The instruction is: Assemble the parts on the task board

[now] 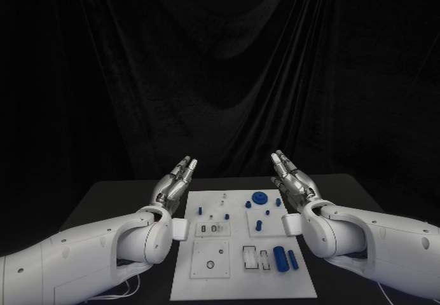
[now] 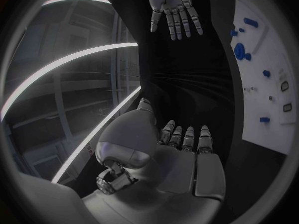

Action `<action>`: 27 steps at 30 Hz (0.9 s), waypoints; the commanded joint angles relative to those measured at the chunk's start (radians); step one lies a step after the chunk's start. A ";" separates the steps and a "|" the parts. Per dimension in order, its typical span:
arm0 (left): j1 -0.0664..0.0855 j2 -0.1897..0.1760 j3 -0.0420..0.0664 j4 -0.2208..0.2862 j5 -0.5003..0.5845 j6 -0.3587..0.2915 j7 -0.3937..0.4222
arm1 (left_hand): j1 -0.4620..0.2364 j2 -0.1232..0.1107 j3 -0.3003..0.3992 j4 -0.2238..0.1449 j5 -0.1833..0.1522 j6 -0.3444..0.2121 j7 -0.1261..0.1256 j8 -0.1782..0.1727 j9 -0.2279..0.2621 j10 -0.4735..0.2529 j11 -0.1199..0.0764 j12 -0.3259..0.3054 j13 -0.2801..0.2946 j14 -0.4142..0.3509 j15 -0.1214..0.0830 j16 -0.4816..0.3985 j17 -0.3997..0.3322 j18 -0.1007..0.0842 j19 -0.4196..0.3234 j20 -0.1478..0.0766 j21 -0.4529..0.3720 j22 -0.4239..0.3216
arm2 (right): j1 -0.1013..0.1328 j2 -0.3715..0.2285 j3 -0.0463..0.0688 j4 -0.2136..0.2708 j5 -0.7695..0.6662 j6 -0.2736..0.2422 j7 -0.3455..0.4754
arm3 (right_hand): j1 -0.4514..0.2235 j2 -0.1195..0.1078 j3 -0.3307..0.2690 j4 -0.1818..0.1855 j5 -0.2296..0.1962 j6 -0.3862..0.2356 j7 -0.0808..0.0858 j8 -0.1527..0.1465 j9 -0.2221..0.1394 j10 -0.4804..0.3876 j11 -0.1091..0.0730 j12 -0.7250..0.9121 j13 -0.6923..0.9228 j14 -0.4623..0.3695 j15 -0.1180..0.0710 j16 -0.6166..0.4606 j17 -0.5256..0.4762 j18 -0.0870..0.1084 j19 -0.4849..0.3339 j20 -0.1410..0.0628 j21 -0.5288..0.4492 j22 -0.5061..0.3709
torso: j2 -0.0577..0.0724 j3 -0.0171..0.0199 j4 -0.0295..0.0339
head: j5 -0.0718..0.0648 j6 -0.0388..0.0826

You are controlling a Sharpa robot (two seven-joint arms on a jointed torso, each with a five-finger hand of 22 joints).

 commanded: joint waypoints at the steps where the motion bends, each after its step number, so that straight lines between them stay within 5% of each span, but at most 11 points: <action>1: 0.024 -0.001 -0.023 -0.002 0.098 0.252 0.090 | 0.061 0.012 -0.015 0.012 0.005 0.037 0.006 0.010 0.005 -0.002 0.017 -0.004 -0.001 0.001 0.014 -0.004 -0.001 0.031 0.001 0.040 -0.006 -0.001 | 0.032 -0.009 -0.029 -0.001 0.105 0.251 -0.034 | 0.068 -0.003 -0.011 0.004 0.015 0.003 -0.007 0.007 0.002 -0.001 0.064 -0.005 -0.002 0.001 0.044 -0.004 -0.002 0.013 0.000 0.036 -0.006 -0.001 | 0.000 -0.0001 0.0000 | 0.000 0.000; 6: 0.056 -0.004 -0.063 -0.005 0.156 0.404 0.131 | 0.081 0.010 -0.011 0.011 0.013 0.052 0.008 0.011 0.006 -0.002 0.024 -0.004 -0.001 0.001 0.020 -0.004 -0.001 0.031 0.001 0.050 -0.006 -0.001 | 0.070 -0.019 -0.075 -0.003 0.160 0.385 -0.047 | 0.094 -0.013 -0.004 -0.003 0.015 0.006 0.010 0.007 0.003 -0.001 0.092 -0.005 -0.002 0.001 0.081 -0.004 -0.002 0.014 0.000 0.057 -0.006 -0.001 | 0.000 -0.0001 0.0000 | 0.000 0.000; 10: 0.074 -0.005 -0.087 -0.006 0.191 0.493 0.156 | 0.095 0.013 -0.007 0.010 0.028 0.053 0.014 0.011 0.006 -0.002 0.029 -0.004 -0.001 0.001 0.023 -0.004 -0.001 0.031 0.001 0.049 -0.006 -0.001 | 0.090 -0.025 -0.100 -0.004 0.190 0.457 -0.054 | 0.112 -0.014 0.003 -0.003 0.015 0.010 0.019 0.008 0.003 -0.001 0.113 -0.005 -0.002 0.001 0.097 -0.004 -0.002 0.015 0.000 0.065 -0.006 -0.001 | 0.000 -0.0001 0.0000 | 0.000 0.000; 15: 0.085 -0.006 -0.102 -0.007 0.212 0.549 0.171 | 0.118 0.013 -0.001 0.011 0.065 0.061 0.018 0.011 0.007 -0.002 0.032 -0.004 -0.001 0.001 0.030 -0.004 -0.001 0.031 0.001 0.054 -0.006 -0.001 | 0.100 -0.027 -0.112 -0.004 0.204 0.493 -0.057 | 0.132 -0.019 0.007 -0.010 0.015 0.029 0.043 0.012 0.007 -0.001 0.146 -0.005 -0.002 0.001 0.129 -0.004 -0.002 0.017 0.008 0.081 0.000 0.005 | 0.000 -0.0001 0.0000 | 0.000 0.000; 18: 0.088 -0.006 -0.105 -0.008 0.216 0.561 0.174 | 0.163 0.013 0.012 0.011 0.132 0.077 0.029 0.014 0.009 -0.002 0.040 -0.004 -0.001 0.001 0.045 -0.004 -0.001 0.032 0.001 0.064 -0.006 -0.001 | 0.101 -0.028 -0.113 -0.004 0.205 0.495 -0.057 | 0.165 -0.018 0.017 -0.037 0.015 0.054 0.060 0.022 0.012 -0.001 0.157 -0.005 -0.002 0.001 0.148 -0.004 -0.002 0.016 0.030 0.086 0.014 0.014 | 0.000 -0.0001 0.0000 | 0.000 0.000; 19: 0.089 0.007 -0.106 -0.123 -0.127 0.504 0.276 | 0.181 0.010 0.016 0.011 0.156 0.092 0.025 0.016 0.010 -0.002 0.038 -0.004 -0.001 0.001 0.056 -0.004 -0.001 0.033 0.001 0.068 -0.006 -0.001 | 0.124 -0.117 -0.113 -0.005 0.074 0.607 -0.086 | 0.209 -0.017 0.029 -0.075 0.015 0.053 0.049 0.025 0.012 -0.001 0.145 -0.005 -0.002 0.003 0.160 -0.003 -0.001 0.015 0.051 0.087 0.026 0.020 | 0.017 -0.0005 0.0061 | -0.020 -0.121; 21: 0.089 -0.002 -0.106 -0.119 -0.131 0.501 0.283 | 0.193 0.006 0.017 0.012 0.160 0.109 0.014 0.019 0.012 -0.002 0.037 -0.004 -0.001 0.001 0.057 -0.004 -0.001 0.033 0.001 0.070 -0.006 -0.001 | 0.126 -0.123 -0.113 -0.004 0.060 0.607 -0.085 | 0.227 -0.016 0.030 -0.093 0.015 0.053 0.043 0.027 0.012 0.000 0.146 -0.001 0.000 0.010 0.169 0.003 0.003 0.013 0.069 0.087 0.034 0.024 | 0.021 -0.0022 0.0085 | -0.026 -0.129; 23: 0.089 -0.014 -0.106 -0.113 -0.135 0.496 0.289 | 0.201 0.004 0.016 0.013 0.170 0.121 0.001 0.020 0.013 0.003 0.042 -0.002 0.001 0.001 0.058 -0.004 -0.001 0.033 0.003 0.071 -0.004 0.000 | 0.130 -0.126 -0.113 -0.004 0.037 0.604 -0.083 | 0.272 -0.017 0.032 -0.139 0.015 0.070 0.057 0.039 0.015 0.003 0.161 0.019 0.006 0.053 0.188 0.030 0.017 0.010 0.150 0.088 0.069 0.040 | 0.026 -0.0060 0.0131 | -0.031 -0.138; 27: 0.088 -0.030 -0.106 -0.125 -0.151 0.498 0.296 | 0.226 -0.002 0.020 0.012 0.215 0.128 0.005 0.019 0.013 0.014 0.065 0.001 0.004 0.001 0.068 -0.004 -0.001 0.033 0.006 0.076 -0.002 0.002 | 0.140 -0.124 -0.113 -0.013 -0.032 0.555 -0.086 | 0.342 -0.005 0.046 -0.210 0.015 0.103 0.088 0.056 0.020 0.021 0.183 0.081 0.019 0.130 0.187 0.071 0.037 0.011 0.322 0.086 0.139 0.068 | 0.042 -0.0110 0.0205 | -0.044 -0.145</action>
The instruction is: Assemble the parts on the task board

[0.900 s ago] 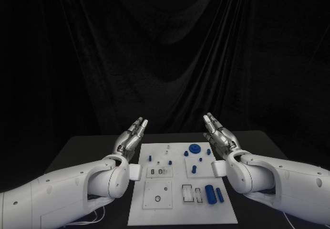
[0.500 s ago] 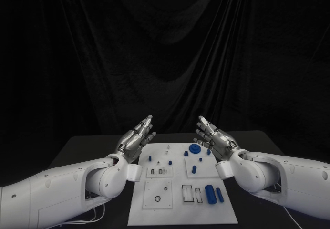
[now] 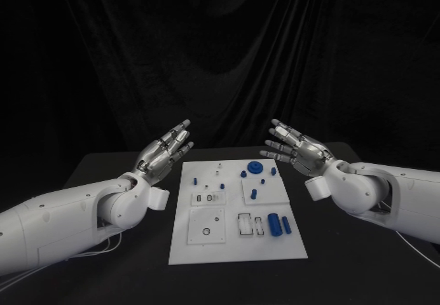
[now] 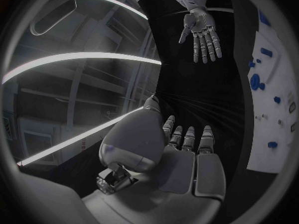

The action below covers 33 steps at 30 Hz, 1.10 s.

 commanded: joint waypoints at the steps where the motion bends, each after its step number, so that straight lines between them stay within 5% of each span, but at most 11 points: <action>1: 0.001 -0.005 0.000 -0.012 -0.117 0.012 0.174 | 0.042 -0.001 0.017 -0.002 0.079 0.008 0.009 0.002 0.001 0.008 0.025 0.003 0.004 -0.001 0.020 -0.004 -0.001 0.018 0.004 0.015 0.001 0.003 | 0.013 0.011 0.002 0.000 -0.136 0.011 -0.031 | 0.042 0.009 0.009 -0.042 0.003 0.031 0.018 0.013 0.004 0.008 0.009 0.039 0.007 0.037 -0.002 0.024 0.010 0.011 0.098 -0.001 0.037 0.013 | 0.024 -0.0078 0.0127 | -0.015 -0.009; 5: 0.001 -0.029 0.000 -0.024 -0.161 -0.007 0.184 | 0.072 -0.010 0.024 0.000 0.127 0.026 0.005 0.004 0.003 0.044 0.035 0.011 0.014 0.017 0.037 0.007 0.007 0.018 0.018 0.027 0.013 0.011 | 0.058 0.019 0.002 -0.025 -0.303 -0.065 -0.062 | 0.143 0.020 0.050 -0.126 0.004 0.120 0.074 0.049 0.014 0.046 0.050 0.157 0.021 0.286 0.010 0.213 0.064 0.012 0.350 -0.005 0.135 0.046 | 0.041 -0.0112 0.0190 | -0.018 -0.028; 6: 0.001 -0.033 0.000 -0.023 -0.166 -0.010 0.184 | 0.074 -0.011 0.025 0.000 0.130 0.029 0.005 0.005 0.003 0.046 0.037 0.011 0.014 0.018 0.038 0.008 0.007 0.018 0.019 0.028 0.013 0.011 | 0.068 0.019 0.002 -0.029 -0.342 -0.078 -0.071 | 0.155 0.021 0.057 -0.136 0.004 0.133 0.081 0.053 0.015 0.051 0.052 0.171 0.022 0.346 0.015 0.254 0.075 0.011 0.376 -0.005 0.144 0.048 | 0.041 -0.0112 0.0190 | -0.017 -0.033; 8: 0.001 -0.040 0.000 -0.021 -0.176 -0.016 0.184 | 0.081 -0.013 0.027 -0.001 0.140 0.033 0.008 0.005 0.003 0.050 0.039 0.011 0.015 0.020 0.039 0.009 0.008 0.018 0.022 0.029 0.015 0.012 | 0.087 0.018 0.002 -0.035 -0.428 -0.103 -0.090 | 0.189 0.019 0.073 -0.163 0.004 0.267 0.162 0.108 0.037 0.069 0.010 0.208 0.025 0.476 0.015 0.327 0.095 0.013 0.465 -0.006 0.184 0.064 | 0.047 -0.0144 0.0206 | -0.015 -0.042; 10: 0.001 -0.048 0.000 -0.017 -0.194 -0.021 0.184 | 0.117 -0.012 0.043 -0.007 0.153 0.040 0.014 0.006 0.004 0.058 0.046 0.012 0.016 0.023 0.044 0.010 0.008 0.018 0.027 0.035 0.019 0.014 | 0.113 0.018 0.002 -0.043 -0.540 -0.130 -0.123 | 0.233 0.009 0.106 -0.201 0.005 0.368 0.178 0.135 0.047 0.127 0.036 0.292 0.034 0.639 -0.015 0.402 0.109 0.020 0.593 -0.030 0.249 0.092 | 0.055 -0.0160 0.0238 | -0.015 -0.048; 15: 0.001 -0.073 0.000 0.001 -0.247 -0.046 0.191 | 0.135 -0.015 0.049 -0.007 0.153 0.048 0.018 0.006 0.005 0.066 0.054 0.014 0.019 0.028 0.047 0.013 0.010 0.018 0.031 0.040 0.023 0.015 | 0.173 0.021 0.002 -0.056 -0.810 -0.158 -0.235 | 0.215 -0.033 0.114 -0.192 0.004 0.419 0.159 0.125 0.044 0.341 0.117 0.461 0.047 0.851 -0.088 0.434 0.110 0.017 0.727 -0.099 0.362 0.156 | 0.072 -0.0180 0.0231 | -0.016 -0.058; 24: 0.001 -0.097 0.000 0.027 -0.288 -0.073 0.197 | 0.153 -0.018 0.054 -0.011 0.153 0.054 0.026 0.006 0.005 0.073 0.064 0.015 0.020 0.032 0.056 0.014 0.010 0.018 0.036 0.048 0.027 0.017 | 0.224 0.043 0.002 -0.075 -1.458 -0.190 -0.417 | 0.162 -0.104 0.115 -0.122 0.005 0.531 0.142 0.127 0.050 0.535 0.083 0.449 0.051 1.140 -0.167 0.640 0.227 0.020 0.915 -0.170 0.560 0.285 | 0.094 -0.0142 0.0279 | -0.011 -0.075; 25: 0.001 -0.100 0.000 0.030 -0.295 -0.076 0.198 | 0.155 -0.018 0.055 -0.011 0.153 0.053 0.027 0.006 0.005 0.073 0.064 0.015 0.020 0.032 0.057 0.014 0.010 0.018 0.036 0.049 0.027 0.017 | 0.226 0.048 0.002 -0.078 -1.535 -0.193 -0.437 | 0.159 -0.122 0.139 -0.100 0.006 0.568 0.120 0.122 0.052 0.623 0.066 0.419 0.050 1.141 -0.184 0.750 0.304 -0.018 0.982 -0.190 0.797 0.567 | 0.099 -0.0147 0.0298 | -0.010 -0.076; 26: 0.001 -0.103 0.000 0.033 -0.301 -0.079 0.198 | 0.157 -0.018 0.056 -0.012 0.153 0.053 0.028 0.006 0.005 0.074 0.065 0.015 0.020 0.033 0.059 0.015 0.011 0.018 0.037 0.050 0.028 0.017 | 0.227 0.052 0.002 -0.080 -1.589 -0.193 -0.451 | 0.159 -0.133 0.152 -0.091 0.005 0.571 0.119 0.112 0.050 0.639 0.066 0.390 0.047 1.122 -0.184 0.778 0.328 -0.020 0.970 -0.192 0.837 0.612 | 0.107 -0.0172 0.0347 | -0.014 -0.072; 27: 0.001 -0.109 0.000 0.040 -0.310 -0.084 0.199 | 0.160 -0.018 0.057 -0.012 0.153 0.054 0.030 0.006 0.005 0.075 0.067 0.015 0.020 0.034 0.061 0.015 0.011 0.018 0.039 0.053 0.029 0.018 | 0.229 0.061 0.002 -0.086 -1.676 -0.193 -0.474 | 0.157 -0.146 0.173 -0.078 0.006 0.617 0.118 0.120 0.059 0.686 0.058 0.368 0.051 1.149 -0.194 0.851 0.373 -0.048 1.033 -0.196 1.008 0.835 | 0.110 -0.0185 0.0365 | -0.016 -0.076; 33: 0.001 -0.130 0.000 0.063 -0.322 -0.095 0.199 | 0.167 -0.019 0.060 -0.014 0.153 0.055 0.033 0.006 0.005 0.078 0.073 0.015 0.020 0.038 0.069 0.016 0.012 0.018 0.043 0.060 0.032 0.019 | 0.231 0.087 0.002 -0.105 -1.847 -0.207 -0.513 | 0.153 -0.184 0.247 -0.054 0.007 0.658 0.113 0.104 0.069 0.770 0.050 0.320 0.056 1.202 -0.200 1.036 0.606 -0.078 1.081 -0.201 1.191 1.085 | 0.133 -0.0298 0.0448 | -0.021 -0.070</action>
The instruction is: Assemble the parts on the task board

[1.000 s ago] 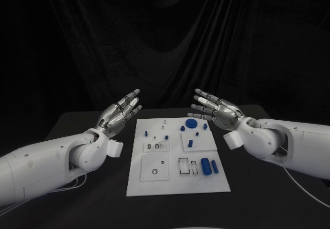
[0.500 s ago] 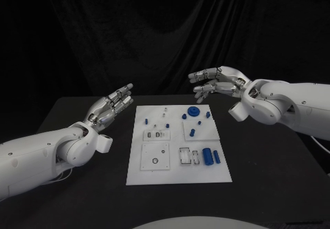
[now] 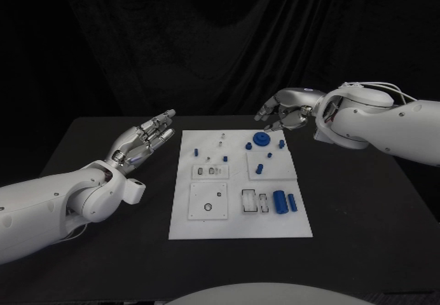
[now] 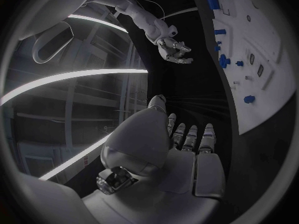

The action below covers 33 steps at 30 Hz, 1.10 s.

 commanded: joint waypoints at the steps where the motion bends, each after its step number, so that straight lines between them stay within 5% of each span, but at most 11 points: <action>1: 0.001 -0.008 0.001 0.015 -0.038 -0.025 0.193 | 0.011 0.003 0.008 -0.001 0.002 0.000 0.007 0.006 0.001 0.003 0.003 0.004 0.001 0.001 0.011 0.005 0.001 0.018 -0.002 0.009 0.005 0.001 | 0.002 0.009 0.001 -0.010 -0.292 -0.043 -0.097 | -0.001 -0.021 0.025 0.007 0.003 0.017 0.002 -0.005 0.006 0.028 -0.004 -0.010 0.003 0.017 -0.002 0.051 0.067 -0.024 0.015 -0.001 0.043 0.061 | 0.026 -0.0106 0.0083 | -0.002 0.010; 6: 0.001 -0.019 0.001 0.029 -0.041 -0.028 0.193 | 0.015 0.003 0.010 -0.003 0.002 0.000 0.009 0.006 0.001 0.004 0.004 0.004 0.001 0.001 0.013 0.005 0.001 0.018 -0.001 0.011 0.006 0.001 | -0.003 0.024 0.001 -0.020 -0.351 -0.043 -0.115 | -0.014 -0.045 0.049 0.020 0.002 0.014 0.005 -0.016 0.010 0.030 -0.006 -0.031 0.004 0.027 -0.004 0.087 0.119 -0.029 0.021 -0.001 0.072 0.104 | 0.049 -0.0233 0.0263 | -0.020 0.025; 14: 0.001 -0.024 0.001 0.030 -0.042 -0.003 0.185 | 0.029 0.006 0.019 -0.013 0.002 -0.008 0.011 0.005 0.000 0.000 0.012 0.003 0.000 0.002 0.020 0.004 0.001 0.018 0.000 0.018 0.007 0.001 | -0.020 0.055 0.001 -0.048 -0.375 -0.053 -0.130 | -0.021 -0.058 0.072 0.029 0.002 -0.002 0.015 -0.033 0.011 0.036 -0.003 -0.043 0.006 0.027 -0.002 0.100 0.135 -0.030 0.018 0.001 0.082 0.122 | 0.080 -0.0334 0.0471 | -0.049 0.051; 21: 0.001 -0.024 0.001 0.029 -0.042 0.016 0.176 | 0.034 0.008 0.023 -0.016 0.002 -0.012 0.012 0.004 0.000 -0.001 0.015 0.003 -0.001 0.003 0.024 0.005 0.002 0.018 0.002 0.021 0.008 0.002 | -0.038 0.069 0.001 -0.061 -0.378 -0.037 -0.121 | -0.026 -0.064 0.084 0.032 0.001 -0.007 0.029 -0.040 0.013 0.041 0.000 -0.050 0.007 0.034 0.000 0.114 0.157 -0.033 0.025 0.003 0.093 0.141 | 0.106 -0.0372 0.0592 | -0.067 0.081; 33: 0.000 -0.025 0.001 0.030 -0.042 0.025 0.169 | 0.036 0.009 0.025 -0.018 0.002 -0.013 0.015 0.004 0.000 0.000 0.018 0.003 0.000 0.004 0.027 0.005 0.002 0.018 0.003 0.024 0.009 0.002 | -0.052 0.059 0.001 -0.045 -0.379 -0.013 -0.099 | -0.029 -0.074 0.099 0.033 0.001 0.001 0.034 -0.041 0.018 0.057 0.002 -0.061 0.008 0.045 0.002 0.131 0.185 -0.037 0.035 0.005 0.107 0.165 | 0.121 -0.0358 0.0571 | -0.062 0.096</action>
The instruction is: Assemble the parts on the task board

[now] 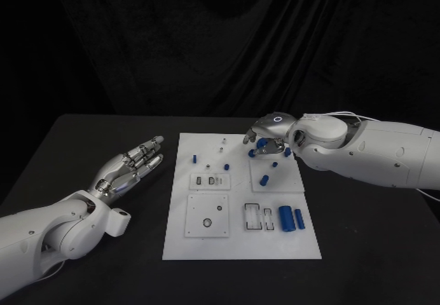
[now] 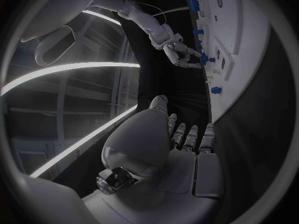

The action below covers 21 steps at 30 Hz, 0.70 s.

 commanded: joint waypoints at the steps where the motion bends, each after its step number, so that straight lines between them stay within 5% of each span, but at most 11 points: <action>1: 0.001 0.001 0.001 0.001 -0.006 0.020 0.167 | 0.010 -0.002 0.005 0.001 0.002 -0.005 0.000 0.004 0.000 0.000 0.010 0.003 0.000 0.000 0.009 0.005 0.001 0.018 0.000 0.006 0.006 0.001 | -0.003 -0.005 0.001 0.006 -0.015 0.012 -0.001 | 0.001 -0.009 0.007 0.000 0.002 0.004 0.005 -0.004 0.002 0.007 0.000 -0.007 0.000 0.007 0.001 0.007 0.003 -0.005 0.010 -0.001 0.004 0.003 | 0.004 0.0003 0.0008 | 0.001 0.002; 17: 0.000 0.009 0.001 -0.017 -0.006 0.040 0.156 | 0.012 0.002 0.012 -0.004 0.002 -0.004 0.018 0.005 0.001 -0.005 0.015 0.002 -0.001 0.001 0.020 0.005 0.001 0.017 0.001 0.016 0.006 0.001 | -0.009 -0.022 0.001 0.010 -0.015 0.032 0.005 | -0.004 -0.011 0.034 -0.005 0.002 0.038 0.004 0.006 0.015 0.019 0.000 -0.030 0.000 0.008 0.002 0.013 0.014 -0.006 0.010 0.000 0.010 0.015 | 0.010 -0.0017 0.0007 | -0.001 0.002; 18: 0.000 0.010 0.001 -0.018 -0.006 0.041 0.155 | 0.024 -0.004 0.028 -0.006 0.153 0.012 0.040 0.009 0.004 -0.005 0.009 0.003 -0.001 0.001 0.022 0.005 0.001 0.017 0.002 0.020 0.006 0.001 | -0.009 -0.022 0.001 0.009 -0.015 0.031 0.007 | -0.005 -0.011 0.037 -0.006 0.002 0.041 0.004 0.007 0.016 0.022 0.000 -0.031 0.000 0.008 0.002 0.014 0.016 -0.006 0.010 0.000 0.010 0.016 | 0.010 -0.0018 0.0006 | 0.000 0.002; 21: 0.000 0.011 0.001 -0.019 -0.006 0.042 0.155 | 0.019 -0.007 0.031 -0.003 0.155 0.027 0.058 0.012 0.005 -0.005 -0.002 0.003 -0.001 0.001 0.021 0.004 0.001 0.018 0.002 0.020 0.006 0.000 | -0.010 -0.021 0.001 0.004 -0.012 0.027 0.014 | -0.009 -0.012 0.060 -0.009 0.002 0.065 0.003 0.015 0.028 0.043 -0.002 -0.040 0.002 0.021 0.000 0.030 0.043 -0.008 0.017 -0.002 0.017 0.030 | 0.010 -0.0018 0.0012 | -0.002 0.002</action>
